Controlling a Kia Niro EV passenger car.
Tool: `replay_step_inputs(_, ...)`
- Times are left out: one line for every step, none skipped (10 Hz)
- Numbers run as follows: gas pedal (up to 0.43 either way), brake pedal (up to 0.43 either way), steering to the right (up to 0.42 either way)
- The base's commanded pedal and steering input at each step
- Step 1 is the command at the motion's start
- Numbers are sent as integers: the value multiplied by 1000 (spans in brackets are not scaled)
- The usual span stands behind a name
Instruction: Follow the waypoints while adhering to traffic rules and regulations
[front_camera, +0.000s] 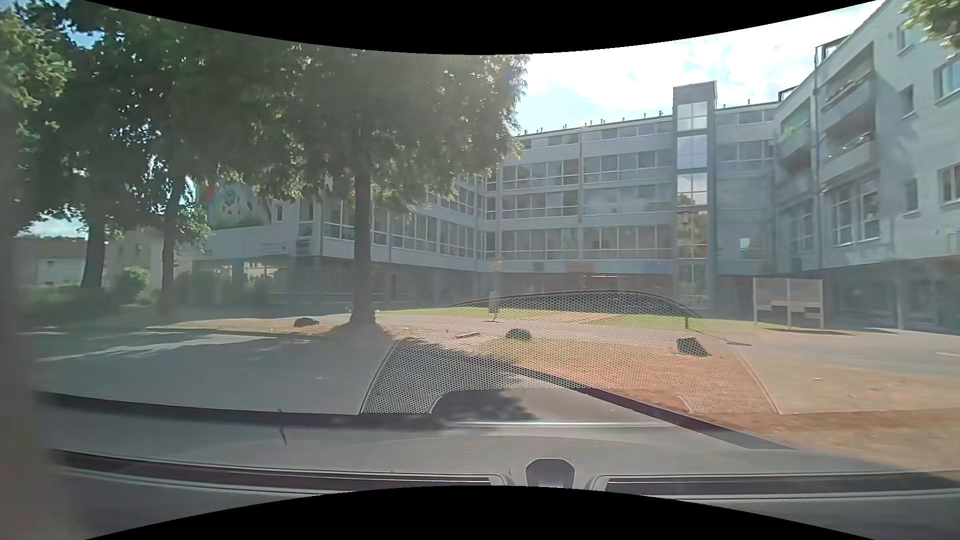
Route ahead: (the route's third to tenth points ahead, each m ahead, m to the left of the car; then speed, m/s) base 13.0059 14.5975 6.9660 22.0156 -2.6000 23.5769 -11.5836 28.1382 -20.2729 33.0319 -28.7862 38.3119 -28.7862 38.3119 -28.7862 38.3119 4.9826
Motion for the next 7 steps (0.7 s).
replay_step_inputs(138, 6, -392)
replay_step_inputs(138, 6, -398)
replay_step_inputs(138, 6, -400)
replay_step_inputs(138, 6, -400)
replay_step_inputs(138, 6, -400)
replay_step_inputs(138, 6, -401)
replay_step_inputs(138, 6, -401)
